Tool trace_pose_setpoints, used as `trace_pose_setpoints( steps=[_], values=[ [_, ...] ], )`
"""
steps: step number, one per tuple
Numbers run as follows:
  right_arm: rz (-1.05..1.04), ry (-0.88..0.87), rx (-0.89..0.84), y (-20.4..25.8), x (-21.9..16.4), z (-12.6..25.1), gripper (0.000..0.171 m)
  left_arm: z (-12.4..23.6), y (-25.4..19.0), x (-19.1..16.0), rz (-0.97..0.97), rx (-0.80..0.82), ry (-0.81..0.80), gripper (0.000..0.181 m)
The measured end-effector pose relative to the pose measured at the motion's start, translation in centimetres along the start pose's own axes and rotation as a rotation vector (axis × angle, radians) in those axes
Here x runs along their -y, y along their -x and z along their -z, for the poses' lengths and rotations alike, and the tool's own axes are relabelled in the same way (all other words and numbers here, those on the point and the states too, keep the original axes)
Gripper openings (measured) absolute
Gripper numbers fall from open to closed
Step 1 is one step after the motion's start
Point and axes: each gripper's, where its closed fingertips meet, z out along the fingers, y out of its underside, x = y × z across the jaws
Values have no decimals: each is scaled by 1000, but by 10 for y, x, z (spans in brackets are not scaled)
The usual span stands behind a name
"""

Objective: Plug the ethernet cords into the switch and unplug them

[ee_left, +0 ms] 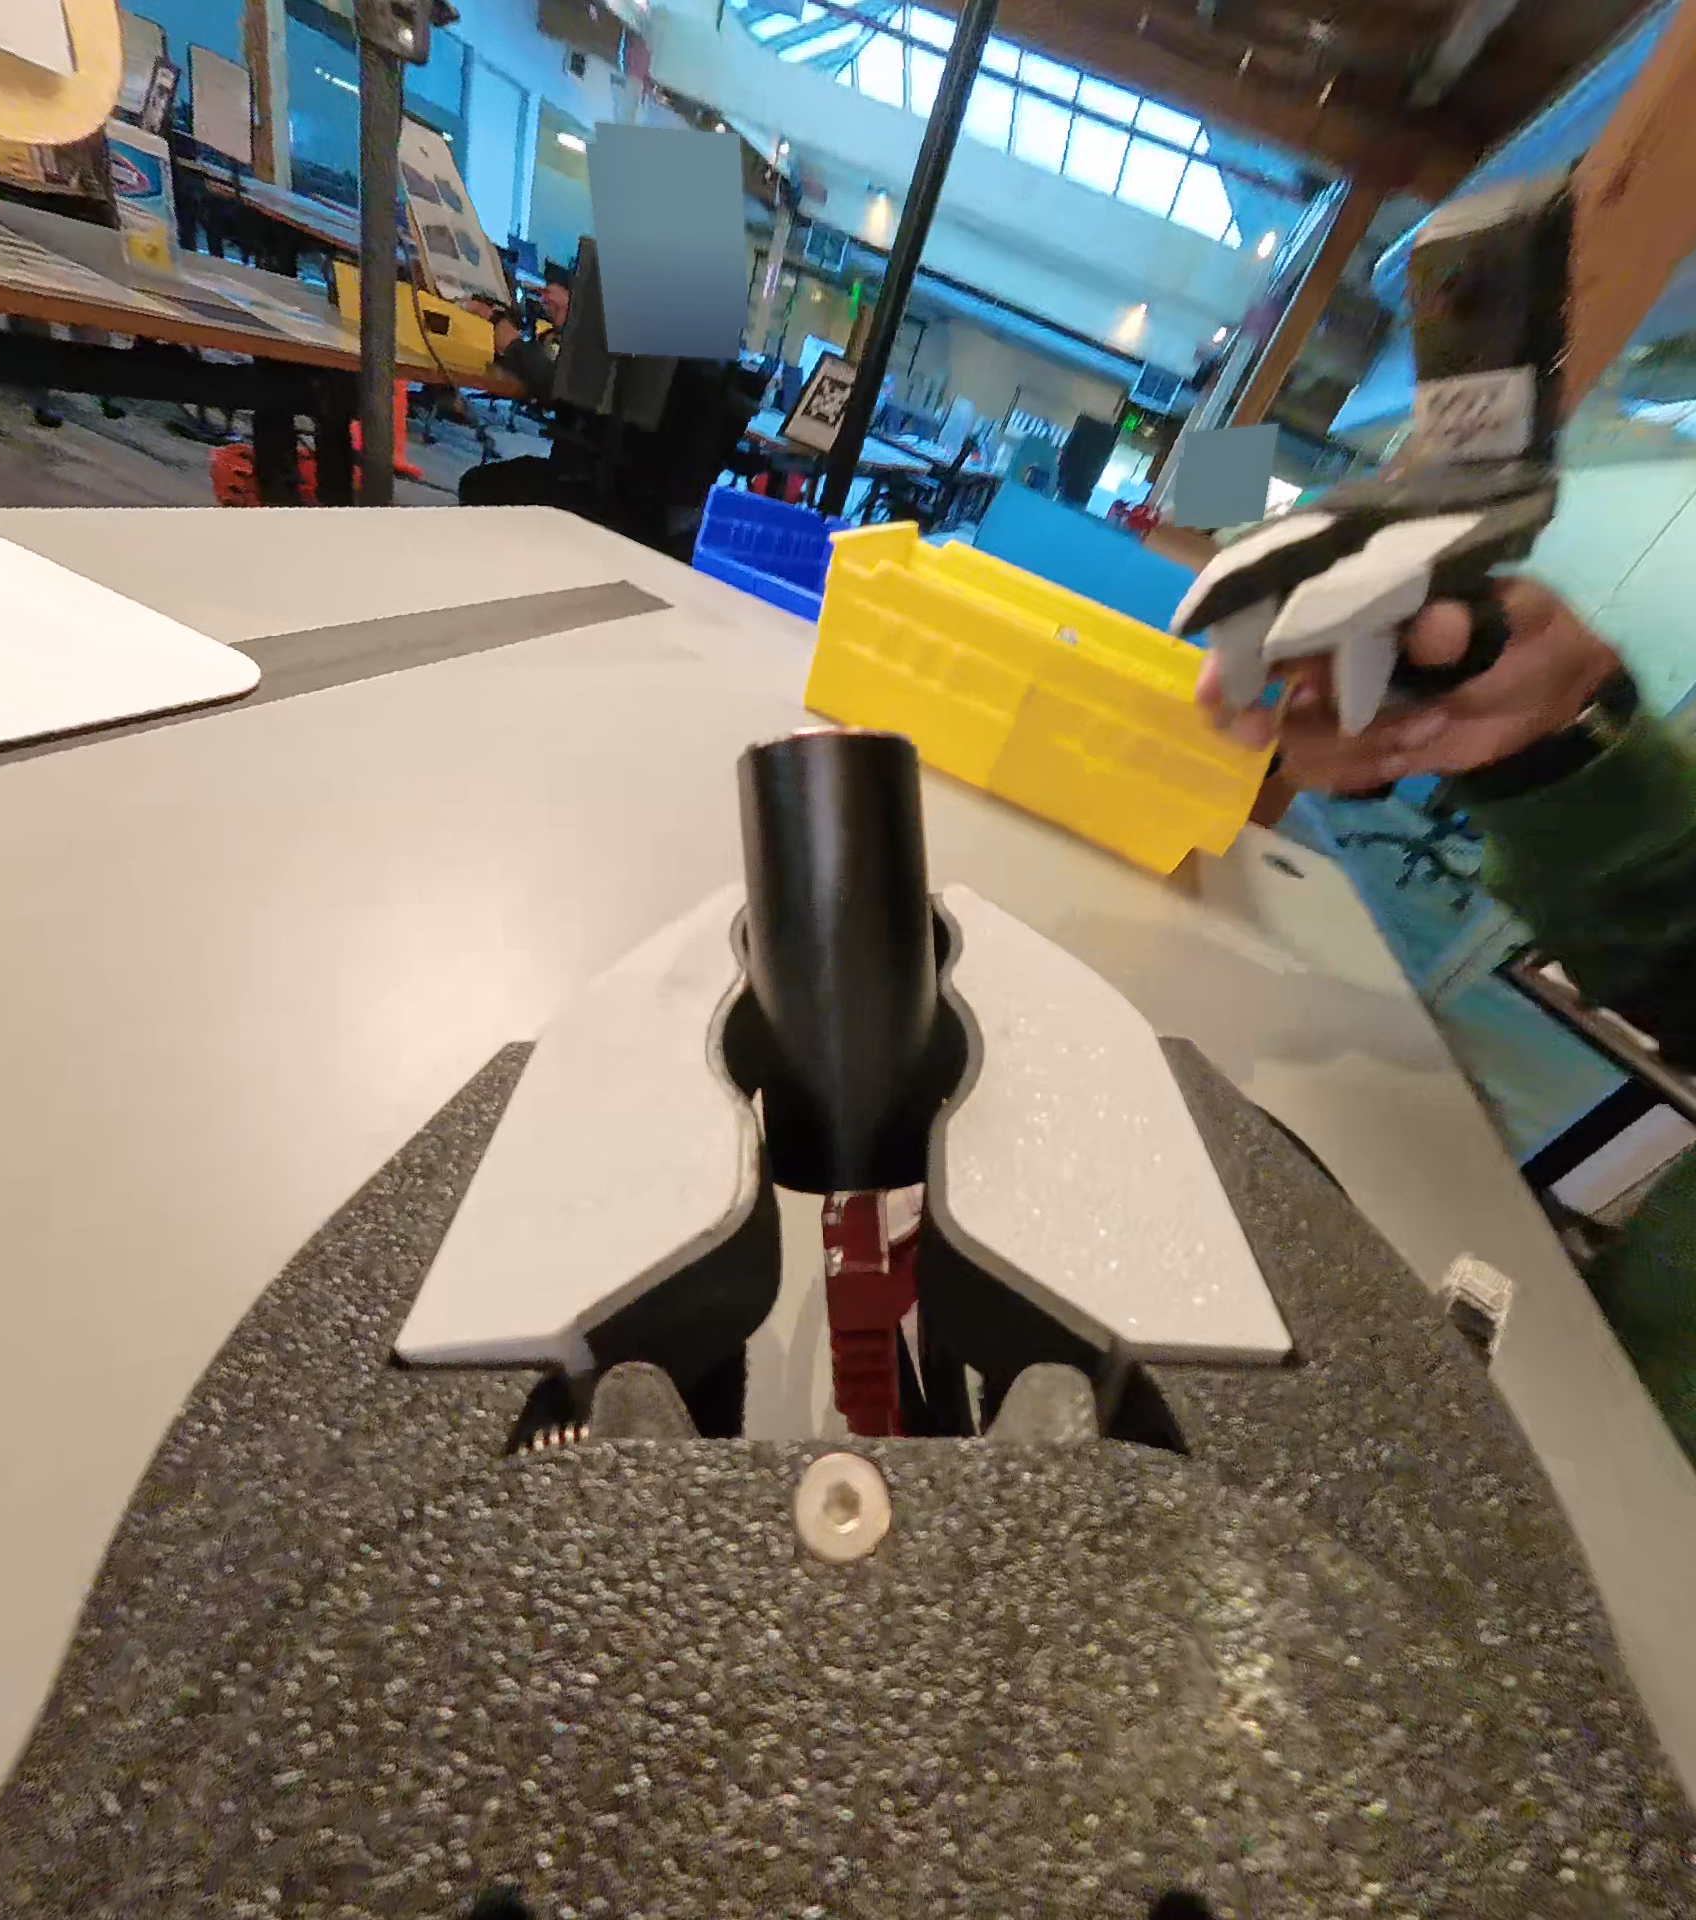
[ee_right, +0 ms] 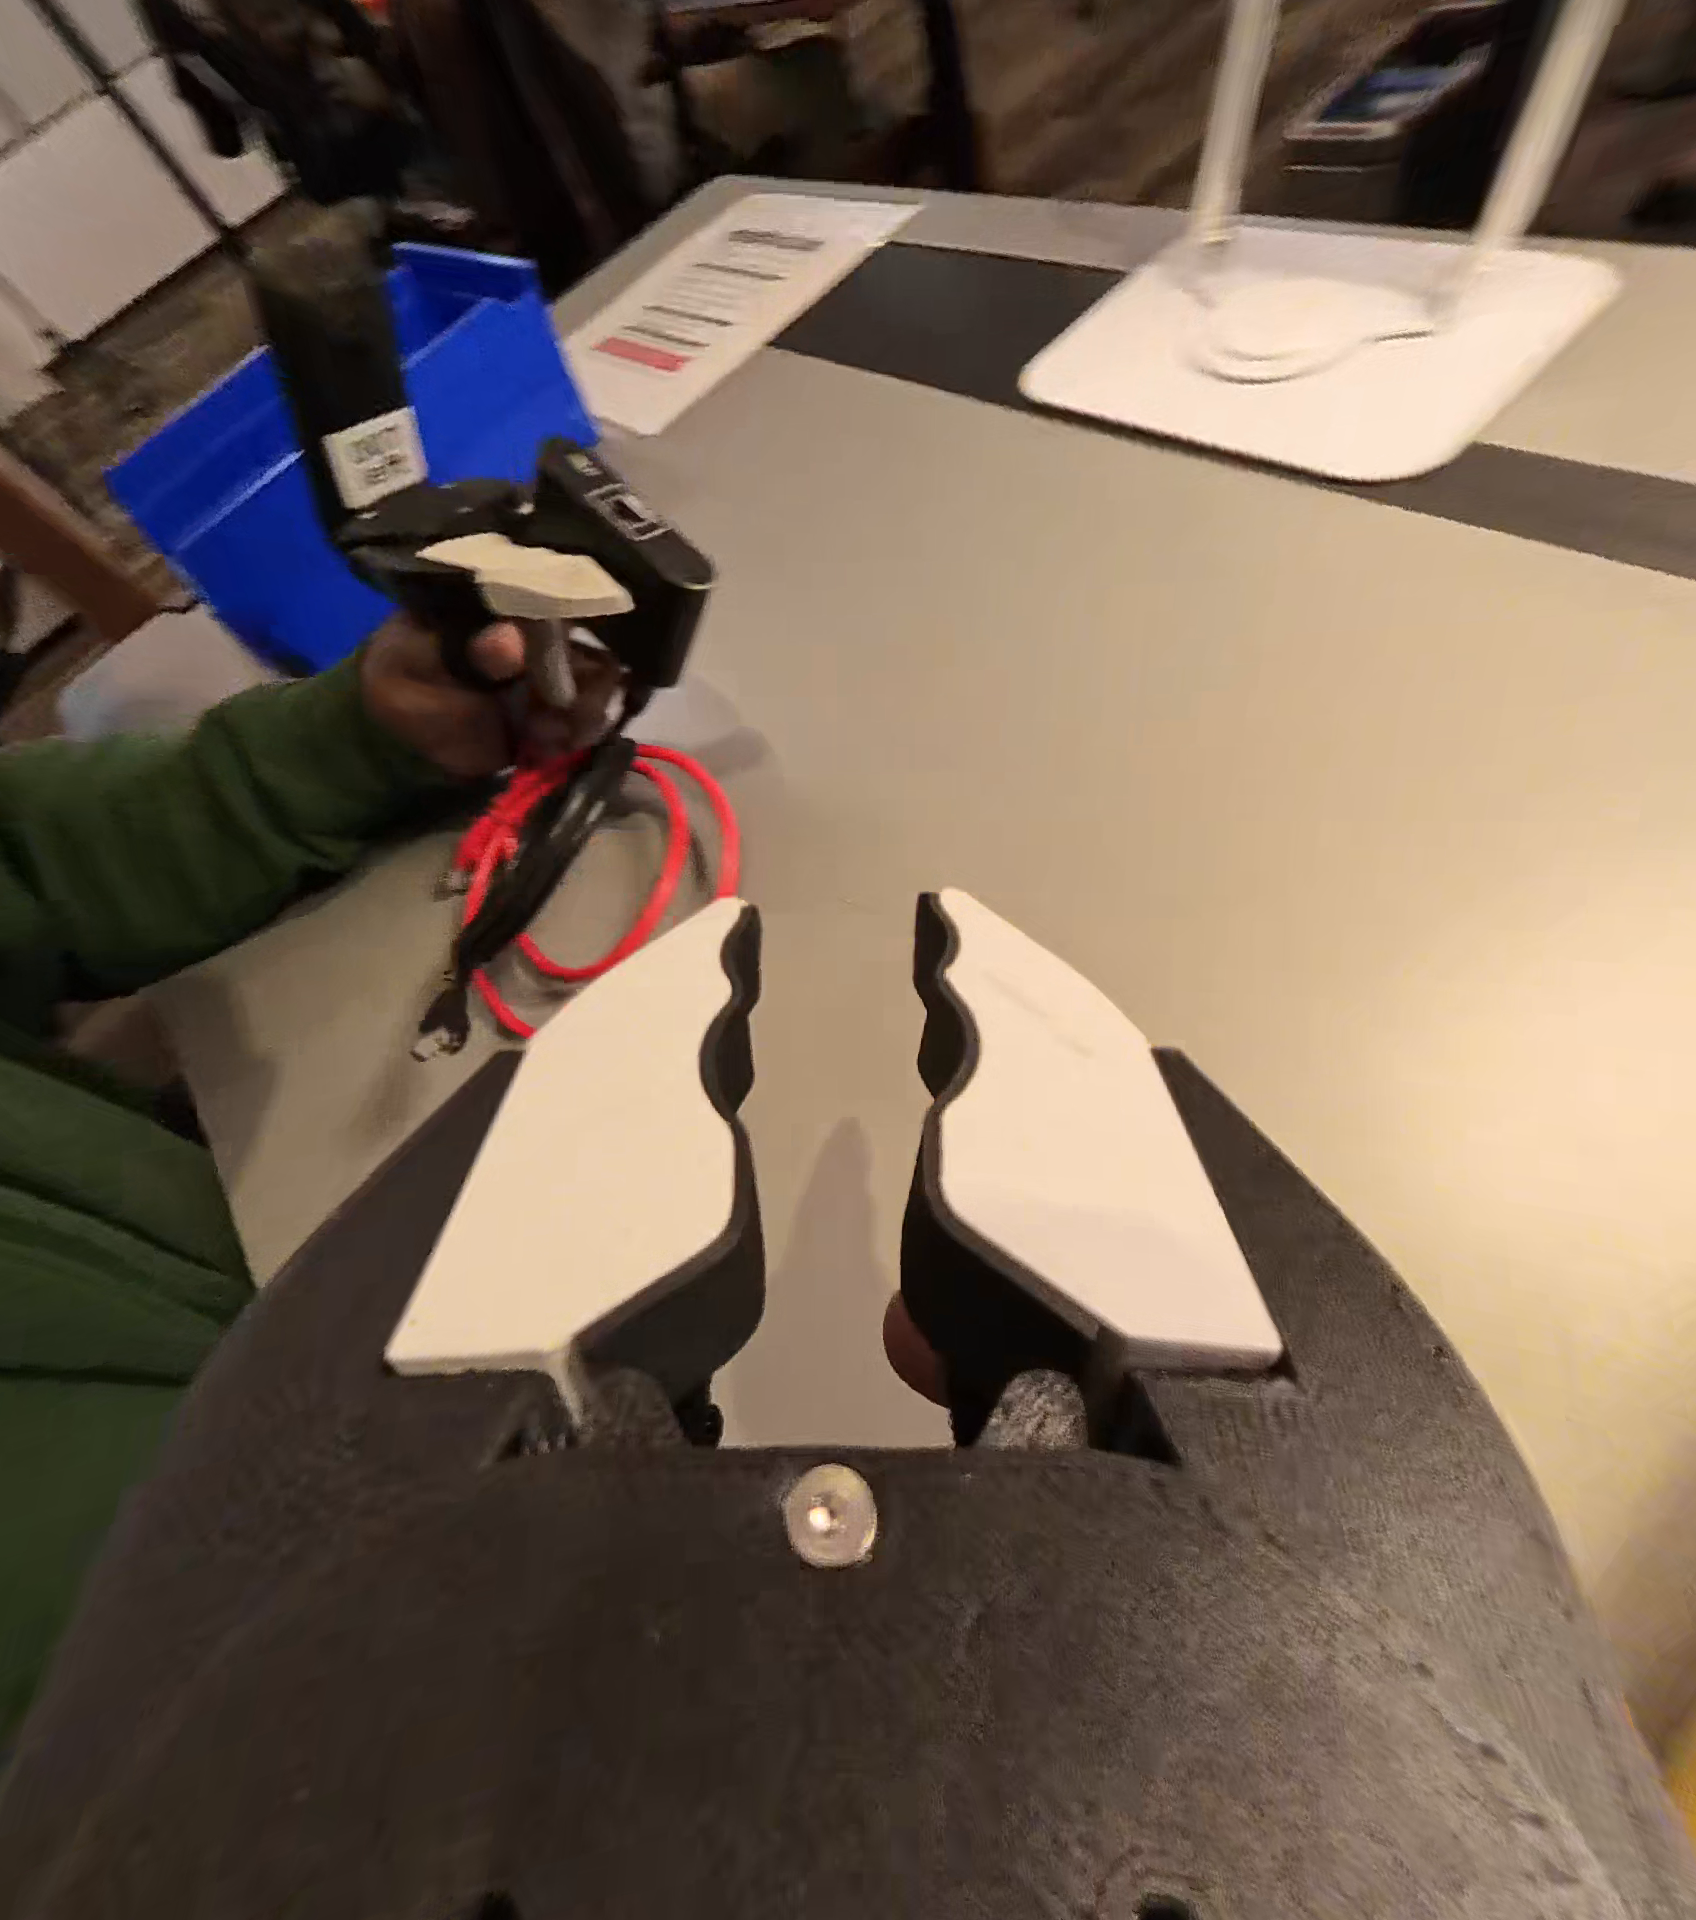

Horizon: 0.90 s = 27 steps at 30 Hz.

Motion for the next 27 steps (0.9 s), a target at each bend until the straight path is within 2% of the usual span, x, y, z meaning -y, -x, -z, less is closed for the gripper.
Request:
trace_pose_setpoints(
  steps=[3, 6, 9, 16, 20, 23, 27],
  values=[
    [41, 10, 171, 34, -5, -70, 30, 3, -2, 5, 27, -34, -46, 28],
    [89, 29, 269, 56, -7, -134, 32, 6, -8, 13, 55, -97, -119, 28],
    [104, 26, 357, 68, -5, -177, 33, 9, -13, 18, 90, -150, -176, 27],
    [69, -98, 589, 103, 8, -193, 34, 18, -14, 32, 160, -219, -312, 28],
    [125, -66, 559, 106, -2, -201, 32, 14, -21, 32, 152, -260, -322, 28],
    [112, -105, 545, 104, -1, -202, 23, 7, -26, 28, 134, -270, -287, 28],
    [148, -74, 552, 100, -9, -196, 21, 3, -34, 21, 100, -295, -222, 27]
  ],
)
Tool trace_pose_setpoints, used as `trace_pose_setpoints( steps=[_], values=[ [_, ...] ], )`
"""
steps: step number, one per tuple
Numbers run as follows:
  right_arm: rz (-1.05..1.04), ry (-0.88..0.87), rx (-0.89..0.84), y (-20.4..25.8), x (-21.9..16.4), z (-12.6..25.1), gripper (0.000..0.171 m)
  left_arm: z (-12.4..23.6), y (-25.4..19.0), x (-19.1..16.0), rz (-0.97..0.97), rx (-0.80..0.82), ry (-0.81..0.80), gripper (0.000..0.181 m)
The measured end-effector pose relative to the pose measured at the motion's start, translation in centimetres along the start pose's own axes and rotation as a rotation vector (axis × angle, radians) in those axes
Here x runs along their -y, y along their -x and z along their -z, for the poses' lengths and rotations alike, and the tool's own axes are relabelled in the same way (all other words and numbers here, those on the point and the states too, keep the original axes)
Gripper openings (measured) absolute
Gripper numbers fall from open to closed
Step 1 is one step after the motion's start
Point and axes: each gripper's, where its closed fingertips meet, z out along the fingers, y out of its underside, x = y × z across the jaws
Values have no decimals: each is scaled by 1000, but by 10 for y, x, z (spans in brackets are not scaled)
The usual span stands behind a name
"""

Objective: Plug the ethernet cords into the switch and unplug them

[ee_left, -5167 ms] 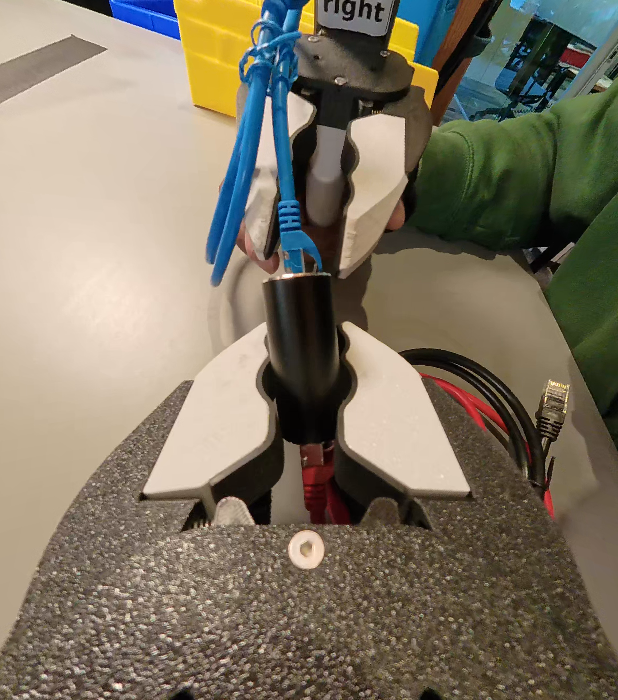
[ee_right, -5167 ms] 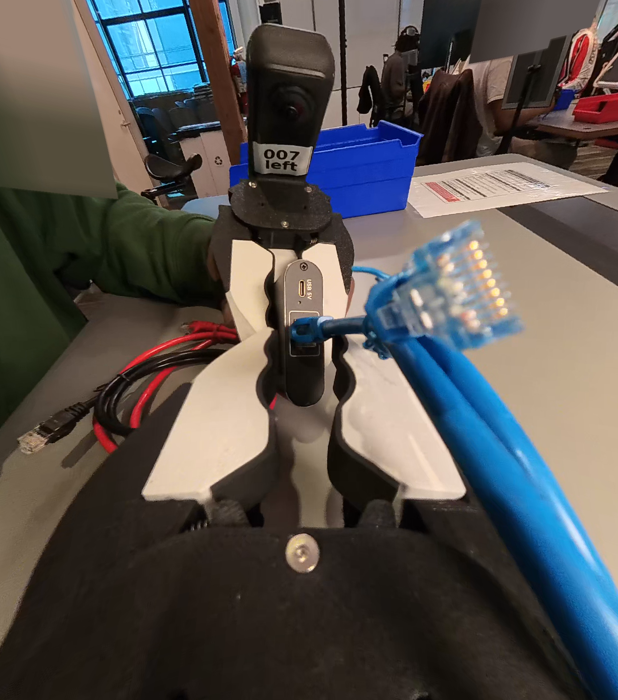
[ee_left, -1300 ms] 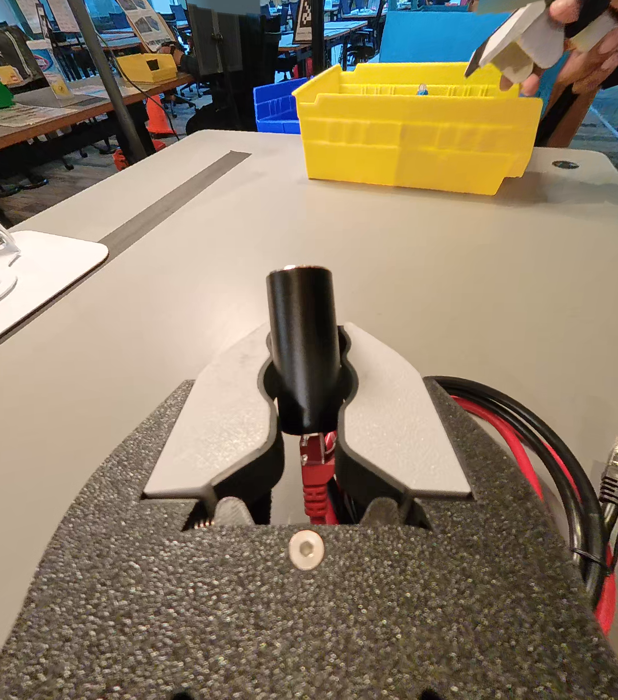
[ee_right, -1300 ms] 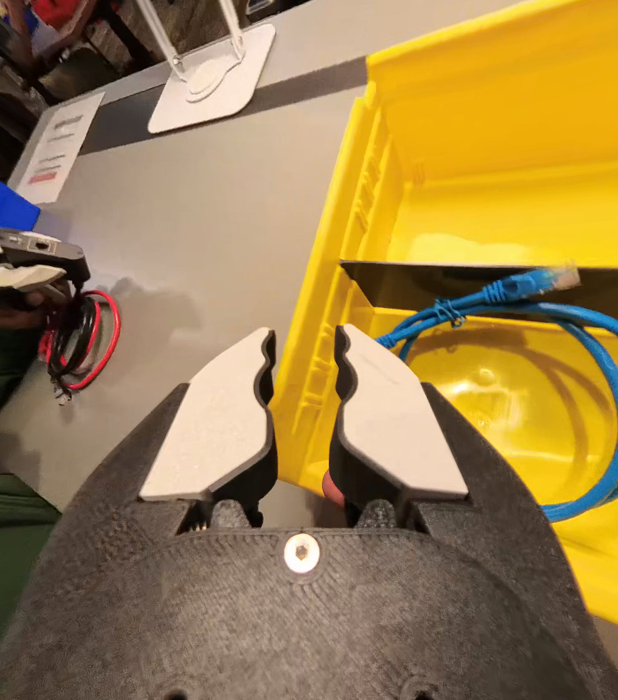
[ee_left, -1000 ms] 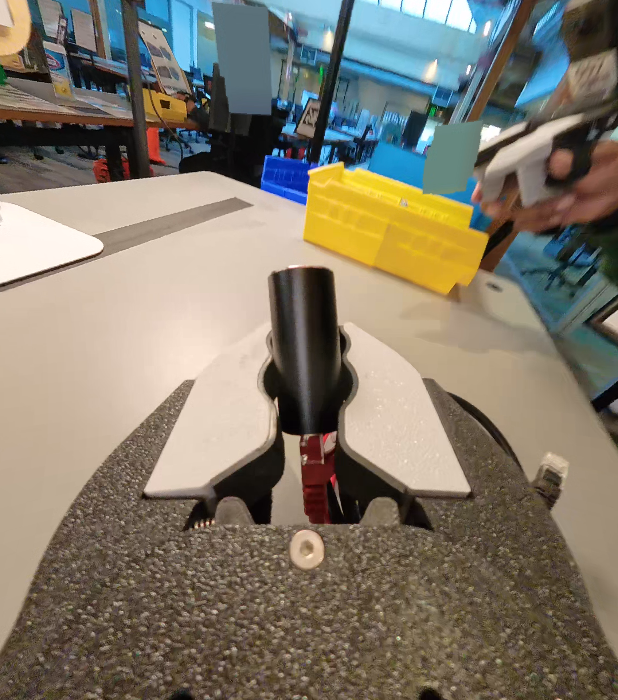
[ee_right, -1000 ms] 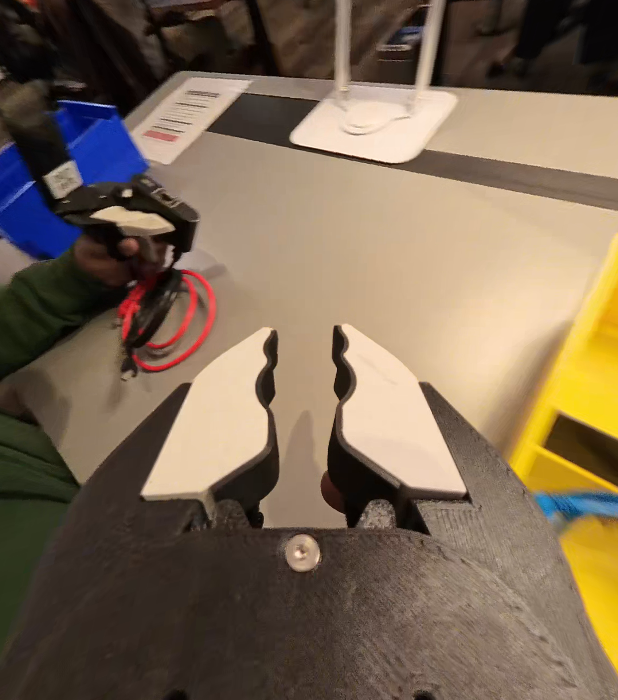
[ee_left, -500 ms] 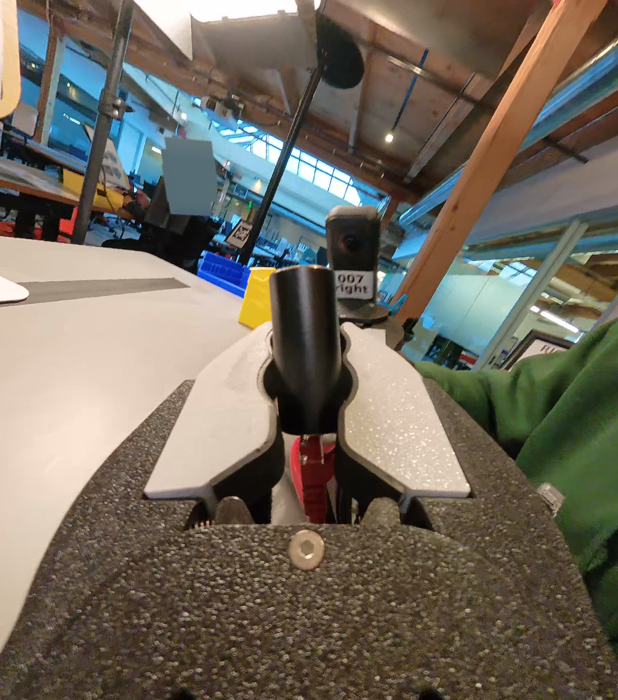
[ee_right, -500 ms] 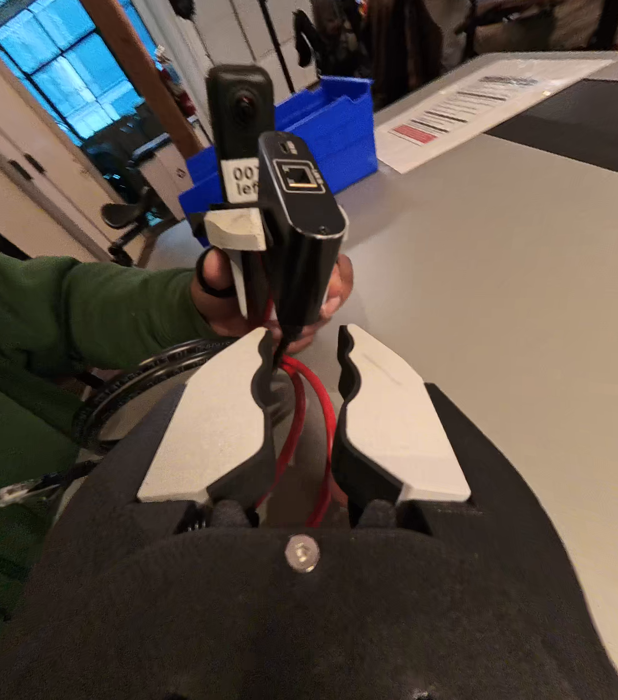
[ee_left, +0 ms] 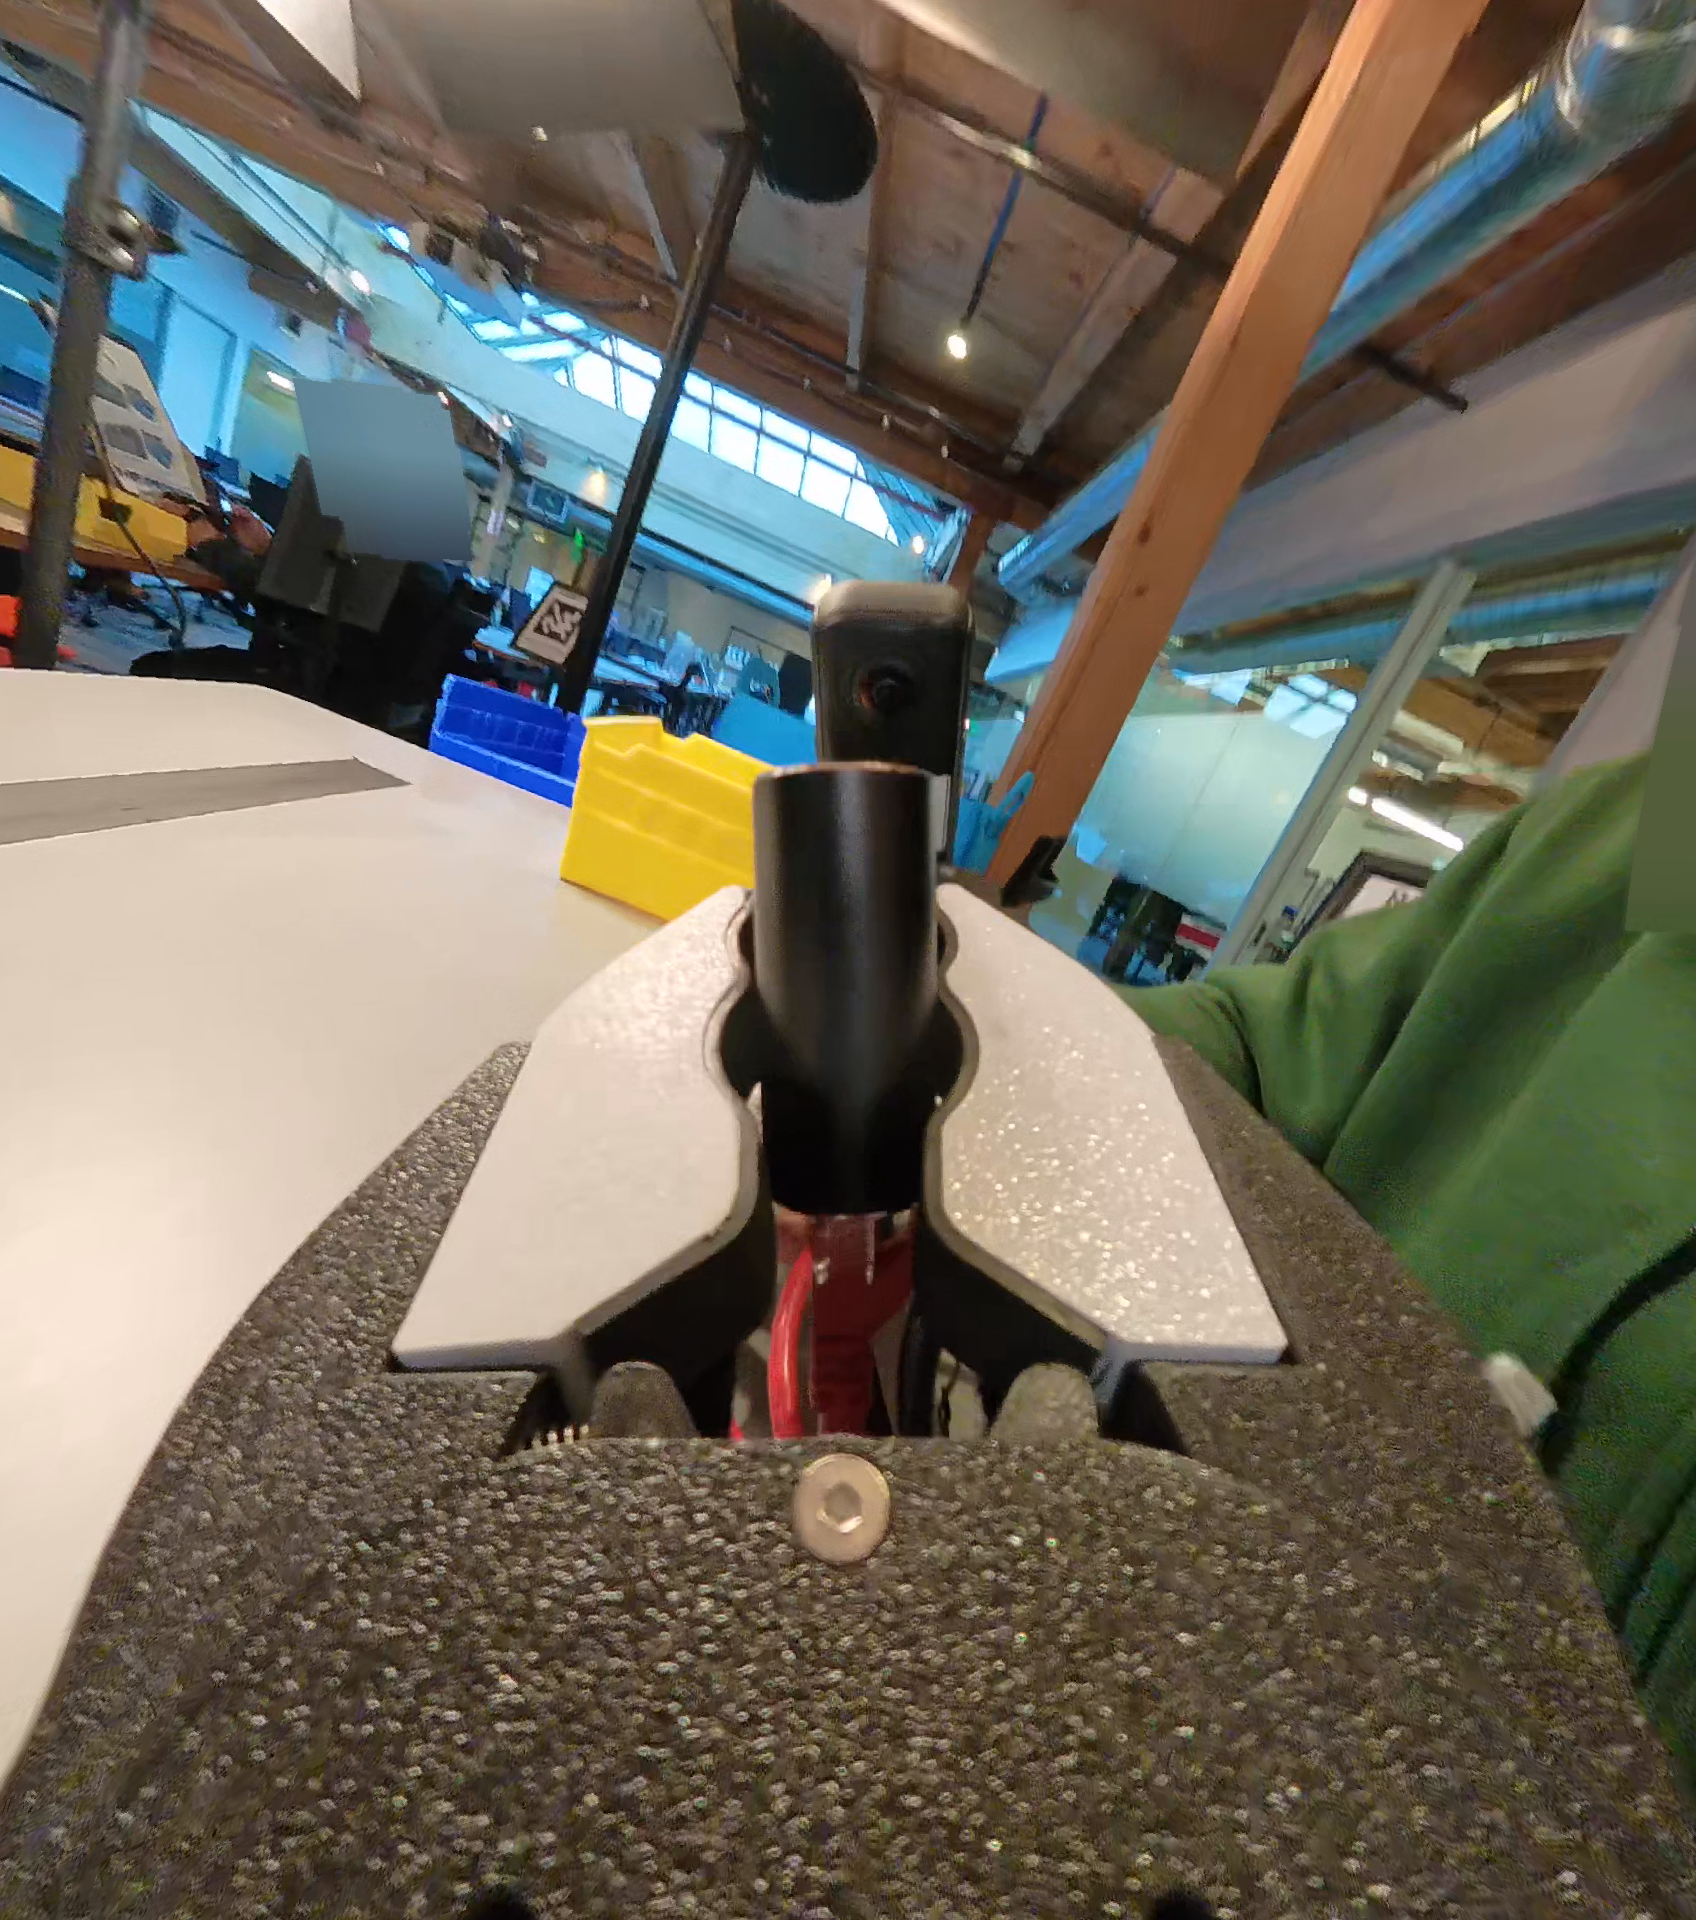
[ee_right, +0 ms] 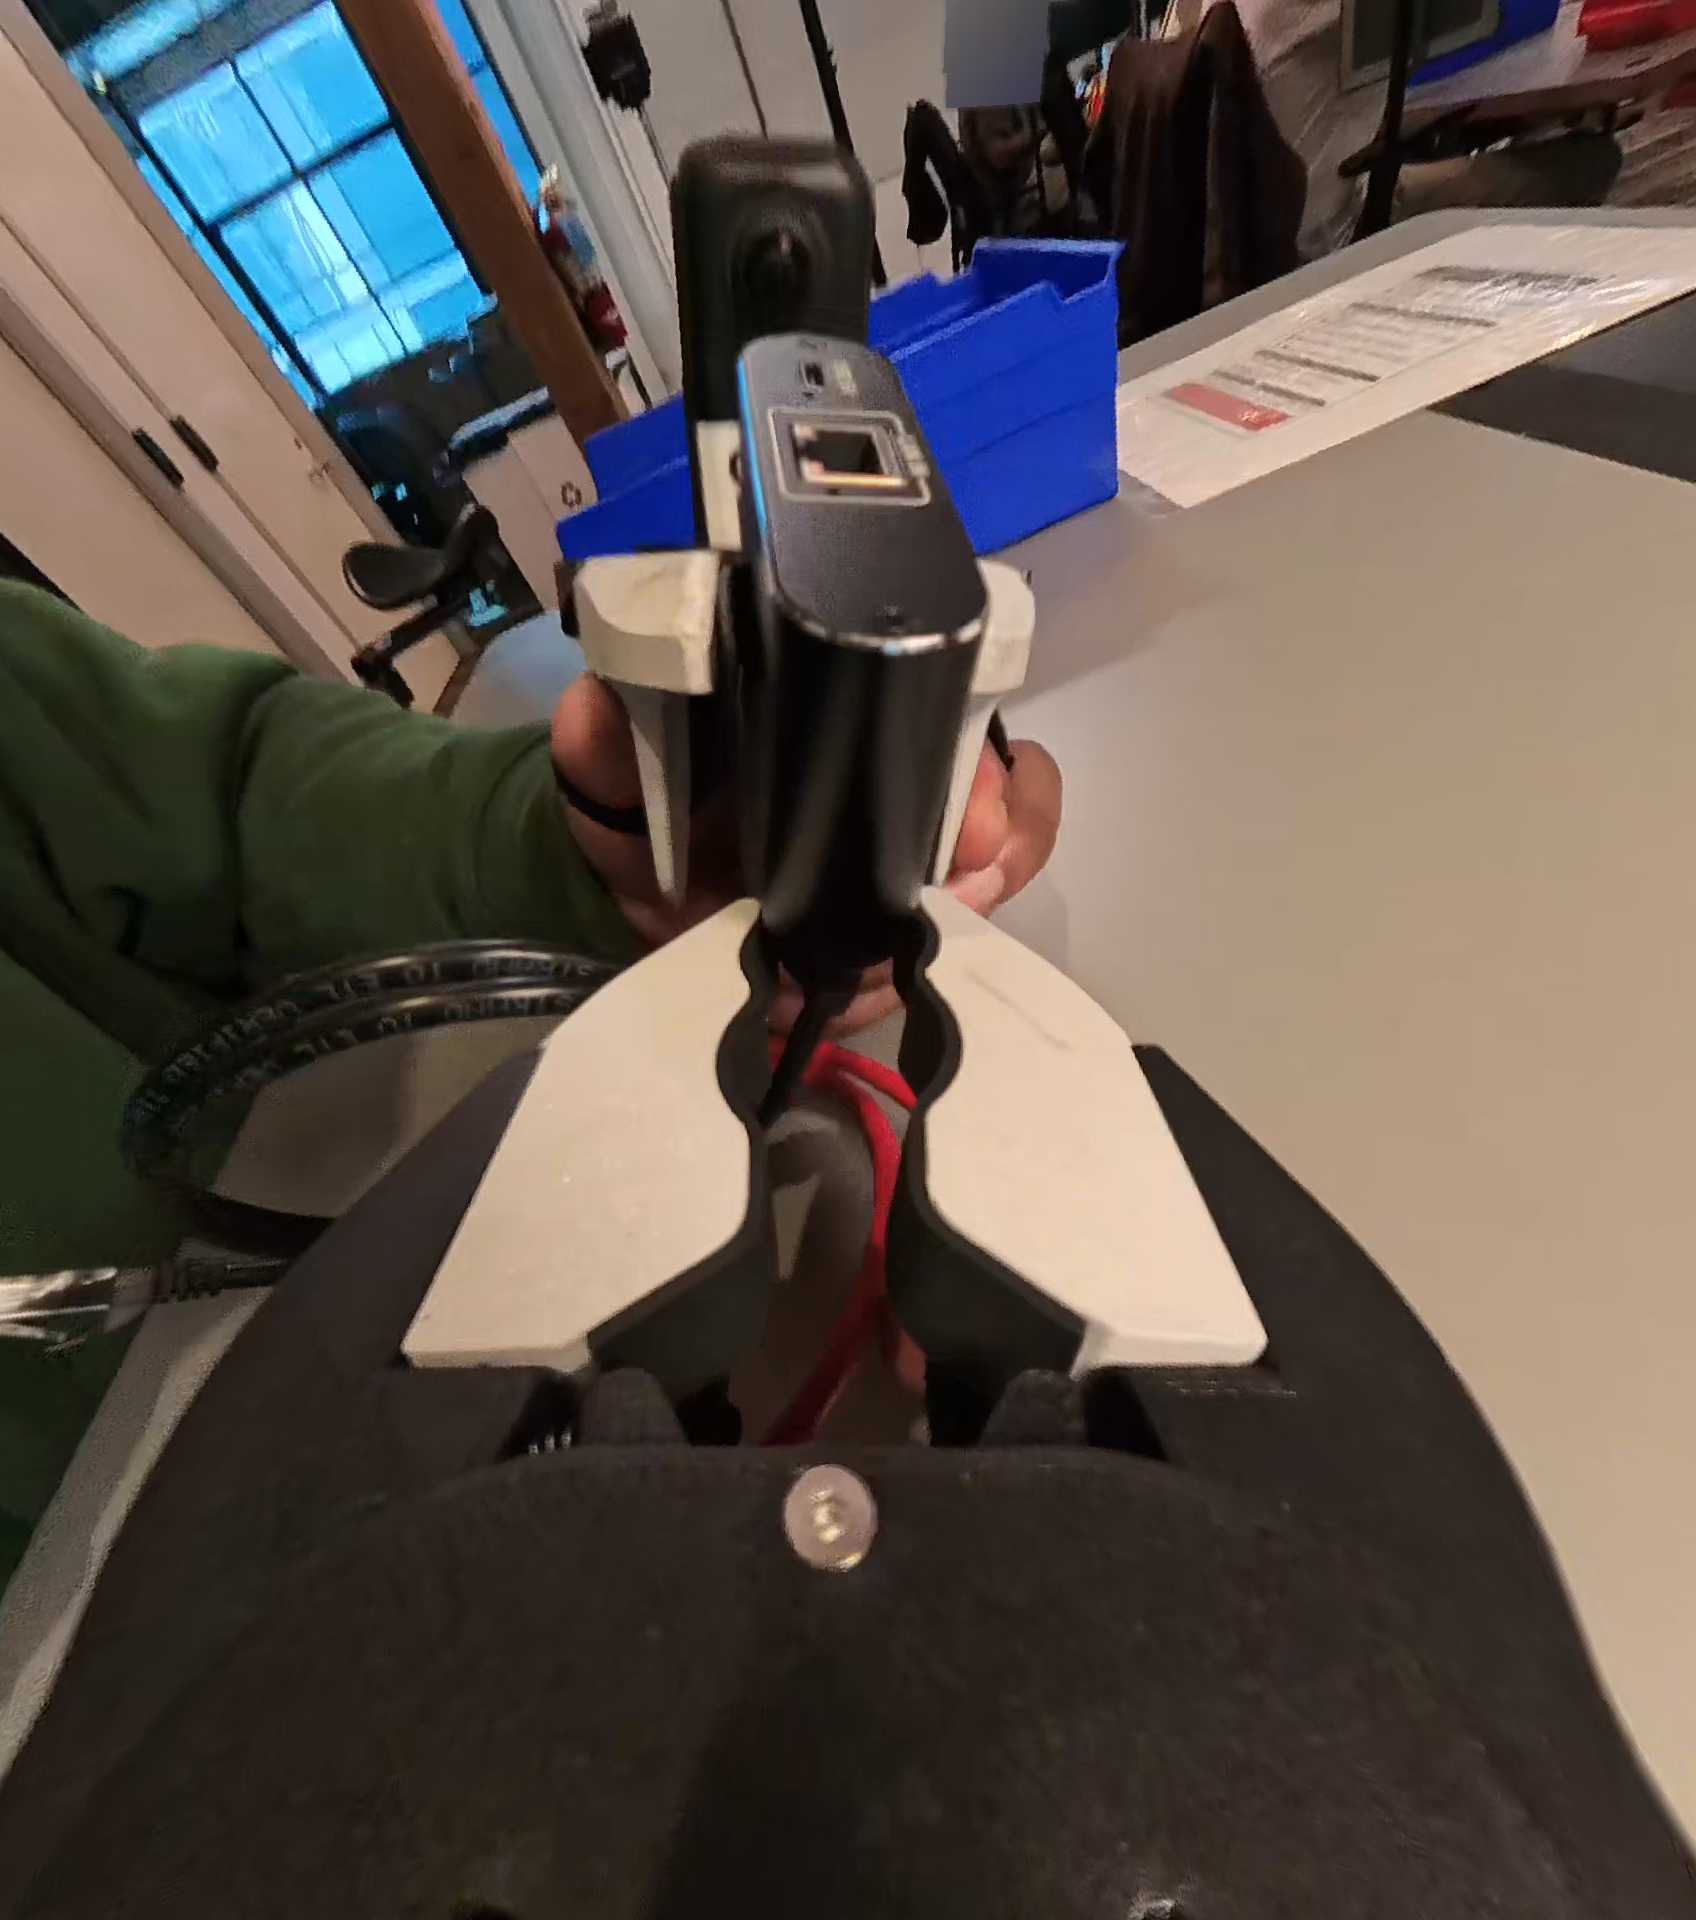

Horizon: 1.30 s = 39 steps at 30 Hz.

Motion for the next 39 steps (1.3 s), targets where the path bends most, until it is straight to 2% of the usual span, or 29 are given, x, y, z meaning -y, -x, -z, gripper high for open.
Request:
trace_pose_setpoints(
  steps=[2, 10, 12, 16, 19, 21, 24, 28, 32, 36, 39],
  values=[
    [23, 59, 4, 0, -7, 6, 21, -1, -3, -5, -41, -5, 67, 30],
    [96, 300, 80, 25, -24, 27, 19, 0, -25, -27, -227, -56, 434, 61],
    [117, 340, 80, 30, -27, 26, 19, -1, -32, -28, -290, -51, 485, 62],
    [132, 358, 71, 35, -29, 20, 19, 0, -40, -33, -389, -32, 567, 49],
    [134, 360, 62, 36, -30, 16, 19, -1, -43, -37, -413, -35, 569, 34],
    [143, 332, 35, 33, -28, 14, 20, -2, -40, -35, -405, -26, 546, 31],
    [121, 216, 9, 30, -17, 14, 20, -5, -39, -23, -328, -40, 409, 29],
    [138, 131, -34, 26, -8, 11, 35, -6, -35, -12, -209, -75, 213, 28],
    [172, 102, -89, 19, -5, 12, 22, -6, -29, -10, -89, -90, 106, 28],
    [157, 153, -83, 17, -12, 14, 21, -4, -27, -15, -42, -119, 160, 28],
    [154, 206, -79, 16, -16, 17, 19, 3, -26, -6, -110, -89, 214, 42]
  ],
)
